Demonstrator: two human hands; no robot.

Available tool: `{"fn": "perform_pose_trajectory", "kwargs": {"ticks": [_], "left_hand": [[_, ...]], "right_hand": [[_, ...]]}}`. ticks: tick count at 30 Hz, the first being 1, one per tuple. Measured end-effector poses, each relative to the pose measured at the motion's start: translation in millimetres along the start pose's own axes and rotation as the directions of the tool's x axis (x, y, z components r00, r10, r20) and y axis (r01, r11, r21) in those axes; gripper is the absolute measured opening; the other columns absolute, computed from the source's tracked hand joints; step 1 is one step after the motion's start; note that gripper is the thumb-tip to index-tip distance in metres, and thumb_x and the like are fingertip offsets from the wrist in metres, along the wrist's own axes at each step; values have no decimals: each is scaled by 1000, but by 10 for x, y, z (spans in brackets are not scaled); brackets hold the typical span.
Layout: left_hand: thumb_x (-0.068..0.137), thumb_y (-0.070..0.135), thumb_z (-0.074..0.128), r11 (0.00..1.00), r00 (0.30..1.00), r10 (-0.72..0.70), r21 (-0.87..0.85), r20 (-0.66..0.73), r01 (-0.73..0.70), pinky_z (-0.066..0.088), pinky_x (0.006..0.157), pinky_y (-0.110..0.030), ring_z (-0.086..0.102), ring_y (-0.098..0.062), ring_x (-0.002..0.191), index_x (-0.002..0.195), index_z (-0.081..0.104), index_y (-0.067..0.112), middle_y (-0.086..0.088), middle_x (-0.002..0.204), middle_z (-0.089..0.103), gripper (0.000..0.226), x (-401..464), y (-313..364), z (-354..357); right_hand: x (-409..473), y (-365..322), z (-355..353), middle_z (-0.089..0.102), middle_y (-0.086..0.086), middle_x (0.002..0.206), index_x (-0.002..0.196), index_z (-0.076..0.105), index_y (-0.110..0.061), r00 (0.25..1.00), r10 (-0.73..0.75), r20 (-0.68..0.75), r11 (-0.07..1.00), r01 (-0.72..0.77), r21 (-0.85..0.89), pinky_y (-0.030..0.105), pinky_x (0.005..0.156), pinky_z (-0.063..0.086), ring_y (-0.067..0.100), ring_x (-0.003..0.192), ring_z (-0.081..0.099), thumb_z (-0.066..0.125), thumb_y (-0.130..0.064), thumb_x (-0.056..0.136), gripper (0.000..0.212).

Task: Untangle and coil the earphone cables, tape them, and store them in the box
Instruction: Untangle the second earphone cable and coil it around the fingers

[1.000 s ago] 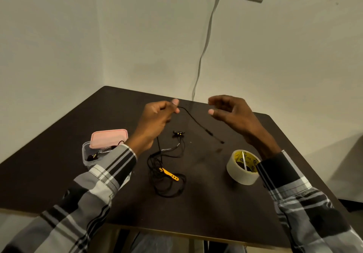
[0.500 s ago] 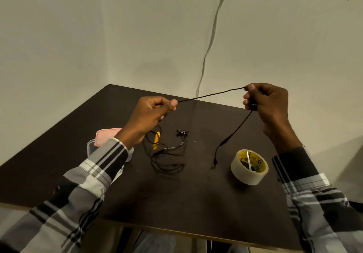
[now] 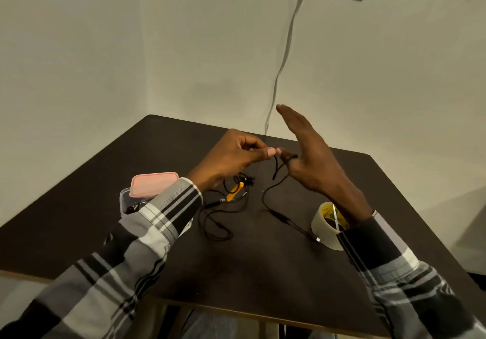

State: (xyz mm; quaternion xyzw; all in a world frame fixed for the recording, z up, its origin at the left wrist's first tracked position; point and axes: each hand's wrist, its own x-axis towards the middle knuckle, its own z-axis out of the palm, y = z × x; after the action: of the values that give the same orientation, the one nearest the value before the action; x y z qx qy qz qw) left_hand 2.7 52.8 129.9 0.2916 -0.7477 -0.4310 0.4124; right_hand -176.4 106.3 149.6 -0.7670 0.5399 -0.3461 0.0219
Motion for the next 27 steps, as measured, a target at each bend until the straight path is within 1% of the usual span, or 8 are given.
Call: {"fn": "perform_pose_trajectory", "kwargs": {"ticks": [4,7,9,12,15,19,22,27], "left_hand": [[87,28,73,999,994,13,52,-106,-8,30,54,-22,28,-6,48,81,76,7,12,46,38,22,54,-56,-35],[87,28,74,999,990,14,45,-141,-8,30,56,-25,29,-6,47,81,77,9,11,46,39,20,60,-79,-57],[87,27,74,999,997,24,39,-78,-21,33,57,-23,36,-7,51,83,77,11,2,49,48,17,52,-68,-43],[86,27,74,999,999,43,28,22,-44,46,66,-31,54,-17,63,85,78,12,-20,67,67,16,34,-1,8],[90,14,69,998,999,36,-45,17,-36,40,53,-8,51,6,47,96,74,-3,12,49,61,19,-18,70,-11],[88,22,71,991,997,-63,-125,-47,56,35,46,-14,37,-1,42,90,76,3,15,43,46,19,-52,-3,-167],[87,29,72,988,990,-116,-107,-80,107,41,50,-17,42,-3,51,86,77,12,14,49,51,18,-78,-70,-269],[86,27,73,974,981,-173,-164,-92,156,42,46,-16,50,-5,50,98,75,10,5,62,62,21,-94,-116,-274]], "right_hand": [[-8,-81,-148,13,-8,165,157,11,-38,980,23,198,933,50,-355,35,93,53,16,153,13,57,12,75,107],[-33,-49,-225,10,-4,166,157,-4,-35,886,166,433,910,31,-413,42,107,46,19,150,23,72,-14,84,108],[-38,-63,-145,20,-2,165,158,3,-30,886,153,438,950,-10,-312,45,115,37,18,149,26,73,-35,86,101],[-32,-96,19,70,-3,124,140,54,-26,977,67,204,993,-45,-111,44,98,51,13,116,64,67,-25,93,49],[-28,-113,-2,73,-7,73,108,74,-24,994,88,59,996,-85,-40,39,71,56,10,69,67,62,-17,97,18],[14,-21,-271,72,3,71,101,76,-16,977,192,-91,976,-180,126,42,77,60,21,69,71,63,-19,97,14],[43,90,-535,70,15,74,101,74,-13,937,261,-230,947,-203,249,44,78,62,21,66,70,60,-13,98,14],[69,291,-732,66,9,71,106,74,-7,864,328,-381,928,-220,300,43,76,62,19,66,68,59,-15,99,18]]}}
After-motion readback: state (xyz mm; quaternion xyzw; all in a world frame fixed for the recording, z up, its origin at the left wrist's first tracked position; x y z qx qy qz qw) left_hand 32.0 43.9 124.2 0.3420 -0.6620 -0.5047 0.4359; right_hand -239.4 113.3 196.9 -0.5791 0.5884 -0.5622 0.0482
